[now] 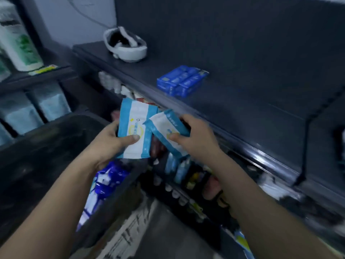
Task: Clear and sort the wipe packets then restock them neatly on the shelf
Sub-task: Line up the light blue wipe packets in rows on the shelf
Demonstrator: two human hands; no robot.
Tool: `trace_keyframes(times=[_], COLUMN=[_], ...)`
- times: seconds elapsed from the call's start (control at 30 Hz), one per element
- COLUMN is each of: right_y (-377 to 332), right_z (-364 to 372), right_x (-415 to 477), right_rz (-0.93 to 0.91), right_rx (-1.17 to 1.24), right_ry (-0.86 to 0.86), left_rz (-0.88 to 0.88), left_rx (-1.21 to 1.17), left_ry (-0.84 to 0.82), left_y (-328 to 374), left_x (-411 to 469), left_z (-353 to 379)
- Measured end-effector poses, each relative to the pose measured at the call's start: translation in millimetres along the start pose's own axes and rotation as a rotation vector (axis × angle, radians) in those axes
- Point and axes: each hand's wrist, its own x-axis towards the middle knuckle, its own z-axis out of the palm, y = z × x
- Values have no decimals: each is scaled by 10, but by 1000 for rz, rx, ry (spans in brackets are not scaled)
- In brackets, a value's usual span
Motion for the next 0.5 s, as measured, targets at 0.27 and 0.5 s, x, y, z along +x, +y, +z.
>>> trace_keyframes(times=[0.27,0.5], right_y=[869,1566], right_z=[-1428,-2295], right_x=[-1357,-2280], right_rz=[145,328], right_rx=[-87,-157], right_ry=[146,285], left_rz=[133,267], left_rx=[137,282], left_ry=[-150,-351], left_y=[37,-56], left_x=[-422,-624], left_z=[1771,3170])
